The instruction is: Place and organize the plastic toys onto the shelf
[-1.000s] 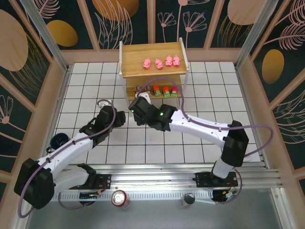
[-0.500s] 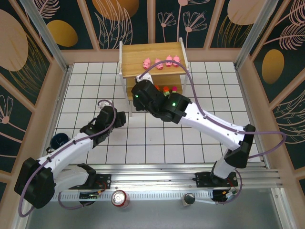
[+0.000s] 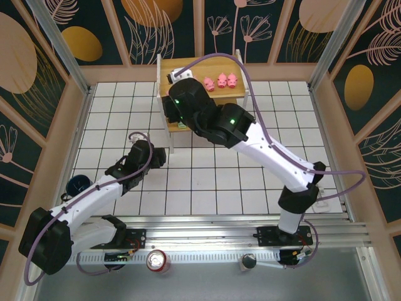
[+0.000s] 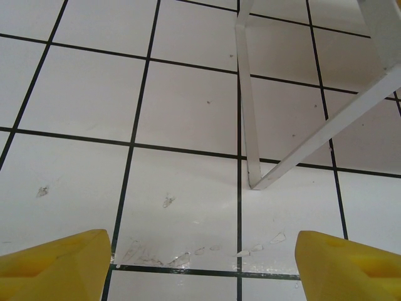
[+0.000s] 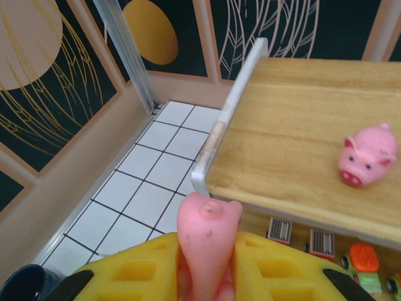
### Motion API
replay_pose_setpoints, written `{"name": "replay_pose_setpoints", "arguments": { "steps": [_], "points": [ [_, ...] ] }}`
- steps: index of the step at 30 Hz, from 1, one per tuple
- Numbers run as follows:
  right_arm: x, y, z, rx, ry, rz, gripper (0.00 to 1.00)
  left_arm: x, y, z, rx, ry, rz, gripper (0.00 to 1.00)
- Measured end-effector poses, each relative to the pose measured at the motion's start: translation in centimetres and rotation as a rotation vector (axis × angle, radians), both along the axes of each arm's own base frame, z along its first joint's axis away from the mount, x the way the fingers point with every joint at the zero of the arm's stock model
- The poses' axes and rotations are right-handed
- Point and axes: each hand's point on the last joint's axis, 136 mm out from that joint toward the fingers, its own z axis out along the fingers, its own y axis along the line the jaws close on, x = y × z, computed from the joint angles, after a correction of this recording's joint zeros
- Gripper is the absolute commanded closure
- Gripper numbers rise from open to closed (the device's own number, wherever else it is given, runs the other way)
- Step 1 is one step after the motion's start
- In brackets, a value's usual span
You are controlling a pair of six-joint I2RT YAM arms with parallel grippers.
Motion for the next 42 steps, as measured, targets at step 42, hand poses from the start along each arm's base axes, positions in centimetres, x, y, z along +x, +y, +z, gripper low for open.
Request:
{"name": "replay_pose_setpoints", "arguments": {
  "steps": [42],
  "points": [
    [10.1,-0.4,-5.8,-0.096,0.089,-0.085,0.7,-0.5,-0.2,-0.7,-0.016,0.011,-0.017,0.22]
  ]
}}
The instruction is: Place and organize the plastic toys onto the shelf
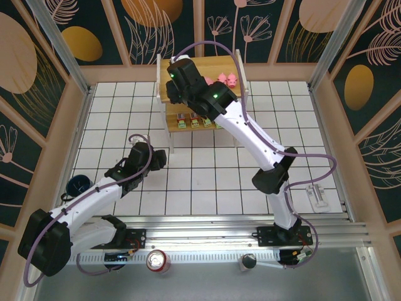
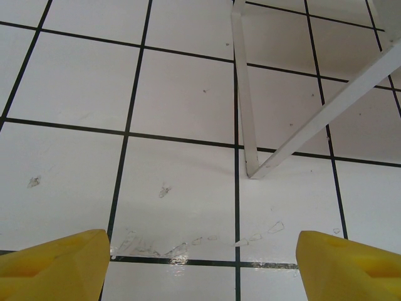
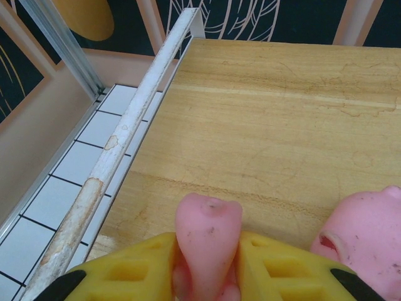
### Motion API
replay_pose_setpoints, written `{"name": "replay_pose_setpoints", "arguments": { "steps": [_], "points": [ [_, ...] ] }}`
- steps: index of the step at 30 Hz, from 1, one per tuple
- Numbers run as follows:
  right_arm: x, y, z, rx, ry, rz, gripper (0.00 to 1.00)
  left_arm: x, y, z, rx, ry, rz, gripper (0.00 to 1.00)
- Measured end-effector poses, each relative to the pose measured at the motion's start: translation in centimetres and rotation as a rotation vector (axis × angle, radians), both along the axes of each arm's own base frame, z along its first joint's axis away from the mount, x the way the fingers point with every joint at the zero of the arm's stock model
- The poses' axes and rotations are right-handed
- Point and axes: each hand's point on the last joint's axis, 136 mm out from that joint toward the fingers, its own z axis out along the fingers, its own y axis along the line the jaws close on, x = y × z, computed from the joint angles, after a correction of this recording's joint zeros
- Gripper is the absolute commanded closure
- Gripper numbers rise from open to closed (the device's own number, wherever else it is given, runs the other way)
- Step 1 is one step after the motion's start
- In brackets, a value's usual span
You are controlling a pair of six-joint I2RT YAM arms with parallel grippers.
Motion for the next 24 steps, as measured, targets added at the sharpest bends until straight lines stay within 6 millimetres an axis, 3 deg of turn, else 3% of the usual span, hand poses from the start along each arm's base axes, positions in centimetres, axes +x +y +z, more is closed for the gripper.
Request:
{"name": "replay_pose_setpoints", "arguments": {
  "steps": [24],
  "points": [
    [0.64,0.02,-0.04,-0.007,-0.017,-0.002,0.58,-0.12,0.06,-0.17,0.001,0.003,0.0,0.21]
  ]
}}
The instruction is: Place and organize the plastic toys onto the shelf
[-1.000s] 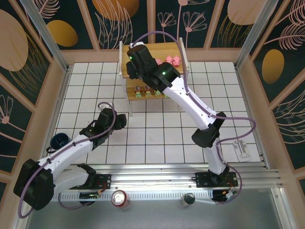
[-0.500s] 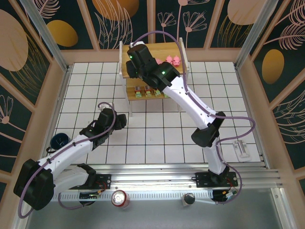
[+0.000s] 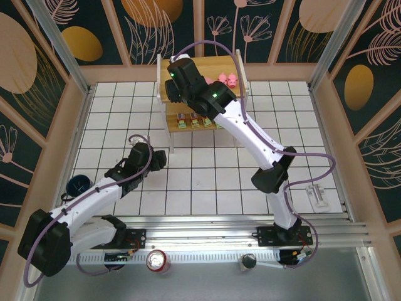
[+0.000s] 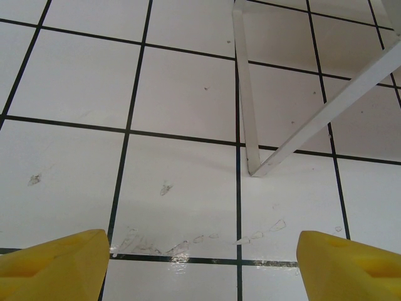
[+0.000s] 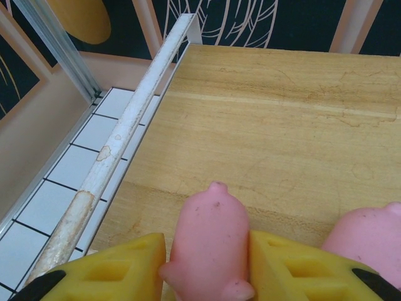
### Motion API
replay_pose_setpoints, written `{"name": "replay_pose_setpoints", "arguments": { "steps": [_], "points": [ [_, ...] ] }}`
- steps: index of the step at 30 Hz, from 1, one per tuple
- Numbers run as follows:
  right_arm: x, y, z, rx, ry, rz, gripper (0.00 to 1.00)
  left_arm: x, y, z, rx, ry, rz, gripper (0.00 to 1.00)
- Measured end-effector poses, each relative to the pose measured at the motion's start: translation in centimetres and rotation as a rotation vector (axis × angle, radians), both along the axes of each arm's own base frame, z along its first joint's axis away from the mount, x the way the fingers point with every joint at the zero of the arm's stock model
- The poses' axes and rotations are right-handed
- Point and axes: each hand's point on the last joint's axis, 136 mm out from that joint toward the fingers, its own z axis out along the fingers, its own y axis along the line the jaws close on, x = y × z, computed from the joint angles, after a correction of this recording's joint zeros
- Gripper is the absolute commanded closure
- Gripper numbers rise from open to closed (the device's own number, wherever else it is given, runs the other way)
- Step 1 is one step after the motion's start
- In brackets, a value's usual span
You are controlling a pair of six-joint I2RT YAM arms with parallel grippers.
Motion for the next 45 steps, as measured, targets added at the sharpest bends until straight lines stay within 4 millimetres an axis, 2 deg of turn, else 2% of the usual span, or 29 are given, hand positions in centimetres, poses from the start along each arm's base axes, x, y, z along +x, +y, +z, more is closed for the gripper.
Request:
{"name": "replay_pose_setpoints", "arguments": {
  "steps": [16,20,24,30,32,34,39,45],
  "points": [
    [-0.2,0.1,0.3,-0.015,-0.018,0.003,0.52,0.0,0.0,0.4,-0.006,-0.011,0.0,0.21],
    [-1.1,0.1,1.4,-0.015,-0.044,0.013,0.5,0.0,0.0,0.4,-0.005,-0.012,0.001,0.19],
    [-2.4,-0.8,3.5,0.001,-0.077,0.011,0.48,0.0,0.1,0.5,-0.003,-0.014,0.004,0.17],
    [-4.6,-3.6,6.4,0.035,-0.126,-0.003,0.45,0.6,0.2,1.6,0.003,-0.039,0.018,0.06],
    [-5.1,-4.8,7.0,0.038,-0.141,-0.017,0.44,0.9,0.2,2.3,0.002,-0.054,0.024,0.01],
    [-5.6,-5.9,7.1,0.034,-0.151,-0.03,0.42,1.2,0.3,2.9,0.003,-0.07,0.034,0.01],
    [-6.4,-9.2,5.9,0.007,-0.148,-0.07,0.38,1.5,0.6,3.8,0.017,-0.09,0.056,0.01],
    [-6.5,-16.0,3.6,-0.004,-0.127,-0.19,0.28,1.8,1.4,4.4,0.015,-0.098,0.08,0.01]
  ]
}}
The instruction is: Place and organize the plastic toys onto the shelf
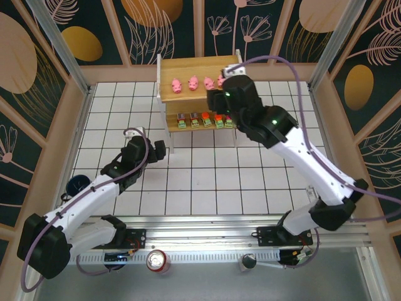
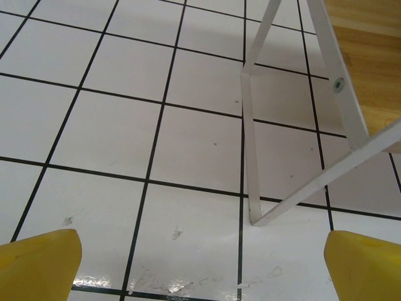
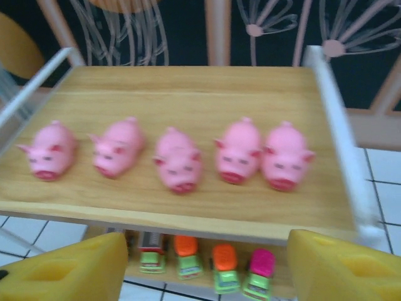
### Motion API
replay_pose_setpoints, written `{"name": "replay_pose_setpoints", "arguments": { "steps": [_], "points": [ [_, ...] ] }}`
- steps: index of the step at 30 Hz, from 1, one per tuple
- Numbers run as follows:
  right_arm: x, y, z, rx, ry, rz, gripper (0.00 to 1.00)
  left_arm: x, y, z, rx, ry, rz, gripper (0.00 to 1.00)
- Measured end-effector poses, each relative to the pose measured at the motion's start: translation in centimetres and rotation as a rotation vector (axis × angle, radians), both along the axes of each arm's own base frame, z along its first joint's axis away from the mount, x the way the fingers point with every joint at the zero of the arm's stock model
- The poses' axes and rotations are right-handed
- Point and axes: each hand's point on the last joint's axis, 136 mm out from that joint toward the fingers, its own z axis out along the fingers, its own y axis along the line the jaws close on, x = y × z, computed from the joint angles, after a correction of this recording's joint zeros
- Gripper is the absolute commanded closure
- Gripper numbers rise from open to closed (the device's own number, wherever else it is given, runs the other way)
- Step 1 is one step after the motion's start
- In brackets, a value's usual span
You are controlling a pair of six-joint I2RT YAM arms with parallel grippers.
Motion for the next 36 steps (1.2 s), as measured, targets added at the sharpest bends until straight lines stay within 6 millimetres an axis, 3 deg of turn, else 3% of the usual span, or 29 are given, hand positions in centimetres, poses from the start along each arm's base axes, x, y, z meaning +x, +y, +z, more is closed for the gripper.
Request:
{"name": "replay_pose_setpoints", "arguments": {
  "steps": [6,10,15,21,28,36],
  "points": [
    [-0.5,-7.7,-2.1,0.028,0.012,-0.142,0.26,0.5,1.7,0.5,-0.022,-0.012,0.047,0.01],
    [-0.5,-12.5,-5.3,0.034,0.045,-0.244,0.25,0.7,2.4,0.8,-0.02,-0.025,0.076,0.01],
    [-0.1,-16.4,-9.7,0.043,0.114,-0.338,0.22,1.1,3.3,1.3,-0.008,-0.052,0.119,0.01],
    [0.7,-19.6,-13.3,0.058,0.159,-0.416,0.17,1.5,5.7,3.1,0.008,-0.148,0.188,0.01],
    [1.6,-22.8,-16.1,0.102,0.166,-0.492,0.14,2.2,8.5,3.1,0.052,-0.182,0.24,0.01],
    [2.7,-23.9,-20.0,0.133,0.119,-0.501,0.11,3.7,8.8,1.9,0.116,-0.212,0.207,0.01]
  ]
}}
